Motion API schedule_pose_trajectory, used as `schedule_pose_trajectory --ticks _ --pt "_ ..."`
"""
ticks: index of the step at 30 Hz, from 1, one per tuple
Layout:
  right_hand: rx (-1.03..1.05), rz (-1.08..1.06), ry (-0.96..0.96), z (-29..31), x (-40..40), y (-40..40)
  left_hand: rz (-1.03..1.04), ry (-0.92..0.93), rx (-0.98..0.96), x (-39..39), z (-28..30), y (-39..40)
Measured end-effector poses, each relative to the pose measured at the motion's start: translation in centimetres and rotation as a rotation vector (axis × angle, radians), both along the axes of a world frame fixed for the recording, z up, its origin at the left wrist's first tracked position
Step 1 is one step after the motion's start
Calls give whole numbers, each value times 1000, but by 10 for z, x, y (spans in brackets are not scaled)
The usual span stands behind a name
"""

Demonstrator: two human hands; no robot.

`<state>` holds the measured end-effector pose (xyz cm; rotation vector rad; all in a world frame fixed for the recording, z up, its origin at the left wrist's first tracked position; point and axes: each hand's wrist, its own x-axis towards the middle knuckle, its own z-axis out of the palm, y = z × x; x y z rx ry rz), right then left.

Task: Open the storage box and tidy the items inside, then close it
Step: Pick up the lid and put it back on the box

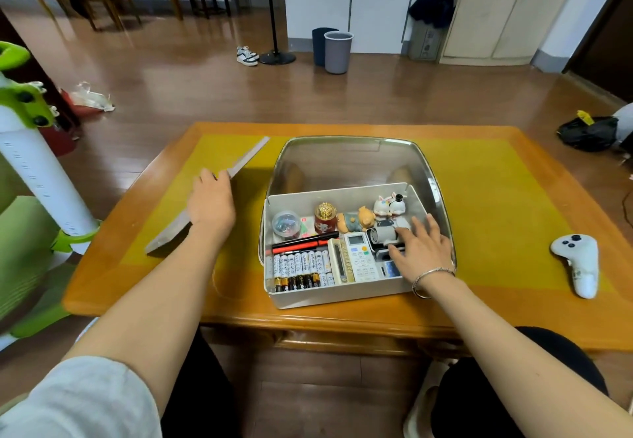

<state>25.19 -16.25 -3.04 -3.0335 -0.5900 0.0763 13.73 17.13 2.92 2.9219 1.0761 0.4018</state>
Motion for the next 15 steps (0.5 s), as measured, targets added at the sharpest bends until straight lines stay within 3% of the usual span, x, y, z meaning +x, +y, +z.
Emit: schedule_pose_trajectory --ticks 7,15 --pt "108 -6 28 21 7 0 -100 -158 119 23 54 -17" --pt "599 76 81 89 41 17 -247 -386 231 44 125 -50"
